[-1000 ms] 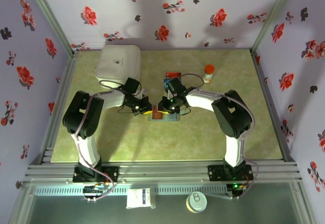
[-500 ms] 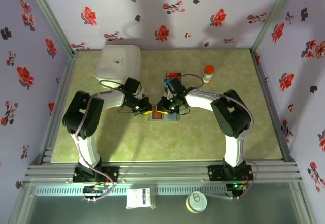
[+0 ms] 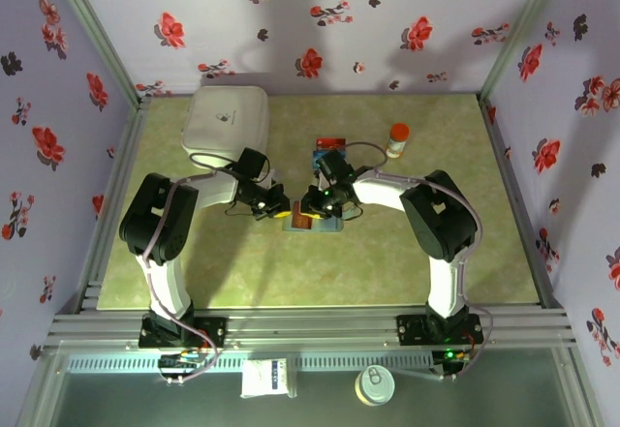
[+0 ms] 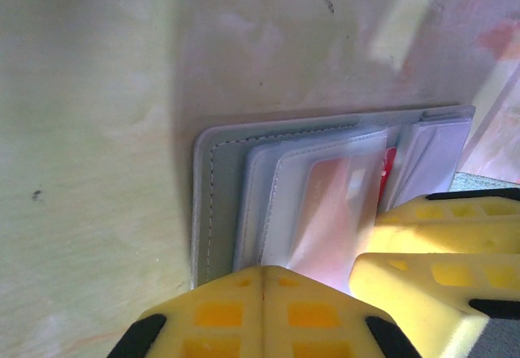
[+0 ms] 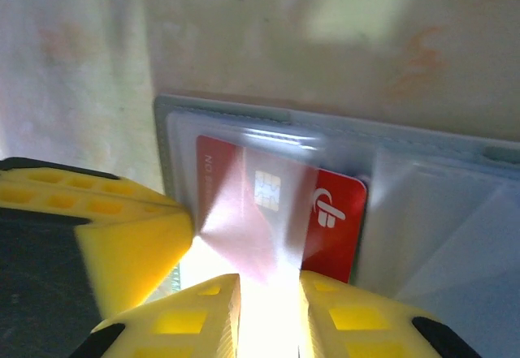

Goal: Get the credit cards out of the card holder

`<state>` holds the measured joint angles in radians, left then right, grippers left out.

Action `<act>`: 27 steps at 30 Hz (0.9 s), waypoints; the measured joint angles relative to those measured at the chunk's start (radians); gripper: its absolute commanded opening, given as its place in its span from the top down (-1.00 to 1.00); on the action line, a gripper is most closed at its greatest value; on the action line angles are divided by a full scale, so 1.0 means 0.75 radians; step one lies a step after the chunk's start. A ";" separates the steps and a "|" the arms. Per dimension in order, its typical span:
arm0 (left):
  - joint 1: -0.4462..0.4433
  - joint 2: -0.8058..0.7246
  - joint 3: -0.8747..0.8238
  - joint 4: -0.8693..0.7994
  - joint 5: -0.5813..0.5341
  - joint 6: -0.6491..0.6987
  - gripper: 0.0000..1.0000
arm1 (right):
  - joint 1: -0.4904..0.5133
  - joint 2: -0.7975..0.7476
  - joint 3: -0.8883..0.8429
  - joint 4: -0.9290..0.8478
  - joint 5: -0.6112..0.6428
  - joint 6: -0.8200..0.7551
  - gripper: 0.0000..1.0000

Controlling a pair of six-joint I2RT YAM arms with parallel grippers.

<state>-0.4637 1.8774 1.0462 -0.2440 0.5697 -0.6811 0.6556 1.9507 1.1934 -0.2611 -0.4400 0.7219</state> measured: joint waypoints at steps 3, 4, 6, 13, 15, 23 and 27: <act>0.000 0.000 0.000 0.001 0.000 0.000 1.00 | 0.002 0.000 0.019 -0.045 0.030 -0.025 0.49; 0.000 0.000 0.000 0.001 0.000 0.001 1.00 | 0.002 0.000 0.020 -0.050 0.034 -0.031 0.49; 0.000 0.000 0.000 0.001 0.000 0.001 1.00 | 0.002 -0.001 0.021 -0.055 0.036 -0.043 0.49; 0.000 -0.011 0.000 -0.011 -0.002 0.001 1.00 | 0.002 -0.014 0.021 -0.069 0.041 -0.055 0.48; 0.000 -0.028 0.000 -0.027 -0.005 0.001 1.00 | 0.002 -0.030 0.021 -0.078 0.049 -0.055 0.45; -0.039 -0.058 0.025 -0.062 -0.012 0.001 1.00 | 0.002 -0.098 0.008 -0.083 0.079 -0.055 0.43; -0.061 -0.056 0.028 -0.066 -0.015 0.001 1.00 | 0.002 -0.098 -0.002 -0.094 0.080 -0.054 0.42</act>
<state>-0.5095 1.8355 1.0672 -0.2935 0.5587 -0.6807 0.6567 1.8774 1.1919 -0.3317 -0.3798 0.6811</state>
